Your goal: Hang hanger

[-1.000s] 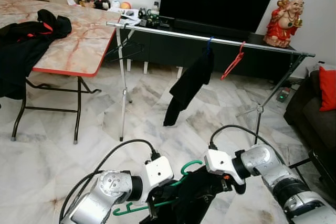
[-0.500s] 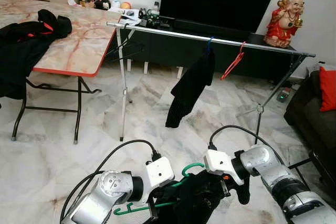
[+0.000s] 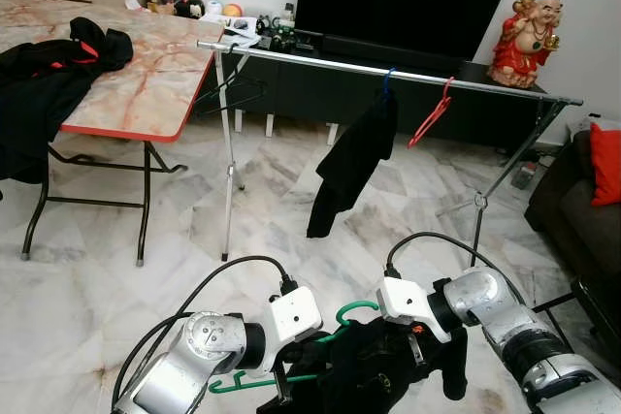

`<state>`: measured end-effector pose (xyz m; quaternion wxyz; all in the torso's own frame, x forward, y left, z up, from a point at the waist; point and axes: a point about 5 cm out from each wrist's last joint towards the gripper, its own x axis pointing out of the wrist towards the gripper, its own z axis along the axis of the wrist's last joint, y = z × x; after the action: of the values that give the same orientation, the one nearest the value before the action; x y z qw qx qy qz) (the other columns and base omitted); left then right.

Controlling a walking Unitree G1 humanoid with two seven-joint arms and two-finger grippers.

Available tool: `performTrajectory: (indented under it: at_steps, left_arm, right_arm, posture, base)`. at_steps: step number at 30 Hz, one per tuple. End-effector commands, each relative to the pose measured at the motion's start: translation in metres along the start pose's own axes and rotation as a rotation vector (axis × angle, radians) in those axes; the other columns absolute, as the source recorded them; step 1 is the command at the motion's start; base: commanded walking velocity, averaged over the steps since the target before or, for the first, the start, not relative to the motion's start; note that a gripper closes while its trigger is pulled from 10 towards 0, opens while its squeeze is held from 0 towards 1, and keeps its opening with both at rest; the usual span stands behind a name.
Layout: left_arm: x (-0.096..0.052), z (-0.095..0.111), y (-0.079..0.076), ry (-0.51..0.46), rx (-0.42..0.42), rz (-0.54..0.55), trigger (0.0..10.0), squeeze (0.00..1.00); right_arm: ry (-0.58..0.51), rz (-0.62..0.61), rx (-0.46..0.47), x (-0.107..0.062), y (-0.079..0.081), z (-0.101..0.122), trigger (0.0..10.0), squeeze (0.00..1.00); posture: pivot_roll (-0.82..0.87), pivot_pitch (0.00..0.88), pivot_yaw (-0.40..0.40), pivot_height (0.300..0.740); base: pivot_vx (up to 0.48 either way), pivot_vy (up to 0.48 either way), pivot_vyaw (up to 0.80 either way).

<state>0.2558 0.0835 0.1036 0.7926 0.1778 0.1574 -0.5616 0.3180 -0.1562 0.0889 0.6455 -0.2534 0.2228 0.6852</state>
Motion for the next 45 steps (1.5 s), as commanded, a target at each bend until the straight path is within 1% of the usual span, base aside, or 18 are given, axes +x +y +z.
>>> performTrajectory:
  at_steps: [1,2,3,4,12,13,20,22,23,25,29,31,33,34,36,37,41,45]
  left_arm:
    - [0.003,0.015,0.003,-0.057,0.021,-0.003,10.0,0.0]
    - [0.002,0.015,0.003,-0.055,0.036,-0.014,10.0,0.27]
    - [0.001,0.015,0.003,-0.055,0.035,-0.024,10.0,0.27]
    - [0.0,0.015,0.002,-0.054,0.033,-0.033,10.0,1.0]
    - [-0.01,0.009,0.005,-0.02,0.036,-0.029,10.0,1.0]
    - [-0.018,0.006,0.006,0.005,0.034,-0.038,10.0,1.0]
    - [-0.042,-0.005,0.013,0.083,0.041,-0.025,10.0,1.0]
    - [-0.049,-0.007,0.019,0.08,0.033,0.034,10.0,1.0]
    - [-0.056,-0.011,0.027,0.077,0.009,0.105,10.0,1.0]
    - [-0.061,-0.014,0.03,0.075,-0.006,0.142,10.0,1.0]
    - [-0.081,-0.032,0.042,0.089,-0.058,0.318,10.0,1.0]
    - [-0.083,-0.038,0.042,0.095,-0.081,0.336,10.0,1.0]
    - [-0.084,-0.055,0.042,0.105,-0.142,0.413,10.0,1.0]
    - [-0.083,-0.063,0.042,0.095,-0.182,0.45,10.0,1.0]
    - [-0.082,-0.065,0.042,0.087,-0.199,0.46,10.0,1.0]
    - [-0.078,-0.074,0.041,0.087,-0.234,0.483,10.0,0.0]
    - [-0.072,-0.085,0.036,0.09,-0.294,0.482,10.0,0.0]
    - [-0.065,-0.096,0.03,0.101,-0.336,0.458,10.0,0.0]
  right_arm:
    - [-0.018,-0.013,-0.011,-0.002,-0.002,0.003,0.0,0.0]
    - [-0.025,-0.046,-0.002,-0.004,-0.004,0.003,0.0,0.0]
    - [-0.029,-0.062,0.004,-0.005,-0.006,0.003,0.0,0.0]
    - [-0.023,-0.065,0.003,-0.006,-0.006,0.003,0.0,0.0]
    - [0.037,-0.081,-0.013,-0.01,-0.008,0.001,0.0,0.0]
    - [0.063,-0.089,-0.014,-0.012,-0.008,-0.001,0.0,0.0]
    - [0.14,-0.142,0.0,-0.018,-0.006,-0.015,0.0,0.0]
    - [0.143,-0.187,0.01,-0.022,-0.008,-0.016,0.0,0.0]
    - [0.15,-0.251,0.018,-0.028,-0.011,-0.018,0.0,0.0]
    - [0.142,-0.295,0.027,-0.031,-0.014,-0.017,0.0,0.0]
    - [0.052,-0.453,0.044,-0.039,-0.025,-0.008,0.0,0.0]
    - [0.046,-0.456,0.04,-0.038,-0.025,-0.007,0.0,0.0]
    - [0.077,-0.422,-0.023,-0.032,-0.023,-0.005,0.0,0.0]
    - [0.034,-0.418,-0.035,-0.029,-0.024,0.001,0.0,0.0]
    - [0.018,-0.422,-0.037,-0.029,-0.025,0.003,0.0,0.0]
    - [-0.023,-0.43,-0.067,-0.03,-0.027,0.013,0.0,0.0]
    - [-0.073,-0.428,-0.095,-0.032,-0.031,0.025,0.0,0.0]
    - [-0.107,-0.404,-0.165,-0.029,-0.033,0.043,0.0,0.0]
  posture:
    - [0.19,0.0,-0.176,0.74]
    - [0.2,0.0,-0.178,0.74]
    - [0.2,0.0,-0.178,0.74]
    - [0.2,0.0,-0.178,0.74]
    - [0.2,0.0,-0.181,0.74]
    - [0.2,0.0,-0.181,0.74]
    - [0.2,0.0,-0.178,0.74]
    - [0.2,0.0,-0.179,0.74]
    - [0.2,0.0,-0.186,0.74]
    - [0.2,0.0,-0.187,0.74]
    - [0.2,0.0,-0.181,0.74]
    - [0.2,0.0,-0.18,0.74]
    - [0.19,0.0,-0.177,0.74]
    - [0.19,0.0,-0.177,0.74]
    - [0.19,0.0,-0.177,0.74]
    - [0.18,0.0,-0.175,0.74]
    - [0.17,0.0,-0.174,0.74]
    - [0.16,0.0,-0.176,0.74]
  base:
    - [0.0,0.0,0.0]
    - [0.0,0.0,0.0]
    - [0.0,0.0,0.0]
    - [0.0,0.0,0.0]
    - [0.0,0.0,0.0]
    - [0.0,0.0,0.0]
    - [0.0,0.0,0.0]
    - [0.0,0.0,0.0]
    - [0.0,0.0,0.0]
    - [0.0,0.0,0.0]
    - [0.0,0.0,0.0]
    - [0.0,0.0,0.0]
    - [0.0,0.0,0.0]
    - [0.0,0.0,0.0]
    - [0.0,0.0,0.0]
    - [0.0,0.0,0.0]
    - [0.0,0.0,0.0]
    - [0.0,0.0,0.0]
